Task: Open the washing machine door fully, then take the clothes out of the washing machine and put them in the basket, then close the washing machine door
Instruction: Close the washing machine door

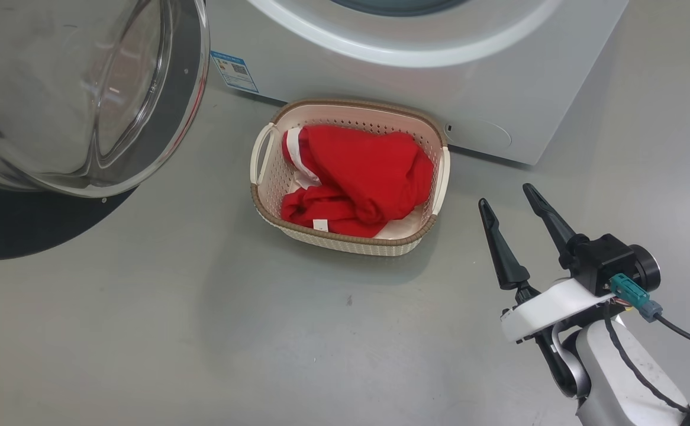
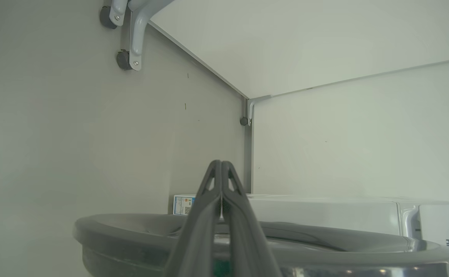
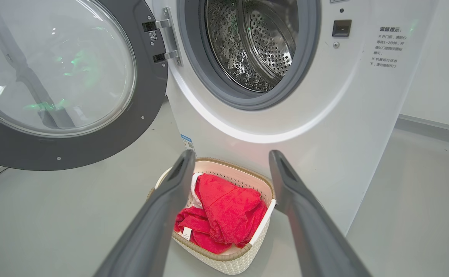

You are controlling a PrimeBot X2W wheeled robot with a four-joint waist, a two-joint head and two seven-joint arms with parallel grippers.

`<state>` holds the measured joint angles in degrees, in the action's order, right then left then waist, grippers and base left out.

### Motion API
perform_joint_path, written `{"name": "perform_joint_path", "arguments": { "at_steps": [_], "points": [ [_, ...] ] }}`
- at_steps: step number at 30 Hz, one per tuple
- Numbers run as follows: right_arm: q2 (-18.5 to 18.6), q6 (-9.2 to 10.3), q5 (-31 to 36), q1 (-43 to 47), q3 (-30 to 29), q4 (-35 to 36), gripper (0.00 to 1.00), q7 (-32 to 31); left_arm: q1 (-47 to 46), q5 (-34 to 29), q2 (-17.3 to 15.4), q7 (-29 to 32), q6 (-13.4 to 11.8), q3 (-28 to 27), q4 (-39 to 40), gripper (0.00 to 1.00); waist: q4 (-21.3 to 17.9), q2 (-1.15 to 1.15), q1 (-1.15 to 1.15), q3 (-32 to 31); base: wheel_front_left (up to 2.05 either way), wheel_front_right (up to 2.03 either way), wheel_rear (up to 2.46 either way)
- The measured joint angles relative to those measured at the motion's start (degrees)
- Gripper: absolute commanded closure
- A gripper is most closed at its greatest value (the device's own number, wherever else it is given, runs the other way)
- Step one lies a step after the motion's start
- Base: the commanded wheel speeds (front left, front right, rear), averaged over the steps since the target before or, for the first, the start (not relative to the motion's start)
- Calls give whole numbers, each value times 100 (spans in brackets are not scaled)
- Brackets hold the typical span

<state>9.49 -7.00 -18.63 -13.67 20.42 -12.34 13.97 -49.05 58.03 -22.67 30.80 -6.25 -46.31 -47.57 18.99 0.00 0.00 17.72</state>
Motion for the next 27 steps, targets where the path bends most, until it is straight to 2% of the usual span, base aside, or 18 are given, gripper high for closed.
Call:
{"name": "perform_joint_path", "arguments": {
  "at_steps": [18,27],
  "points": [
    [2,0,0,-19,5,-32,0,4,-126,165,18,921,10,196,-197,100,13,0,0,26,0,0,0],
    [0,0,-13,-50,19,-107,0,7,-121,354,40,1426,327,282,-244,100,-20,0,0,-26,0,0,0]
  ]
}}
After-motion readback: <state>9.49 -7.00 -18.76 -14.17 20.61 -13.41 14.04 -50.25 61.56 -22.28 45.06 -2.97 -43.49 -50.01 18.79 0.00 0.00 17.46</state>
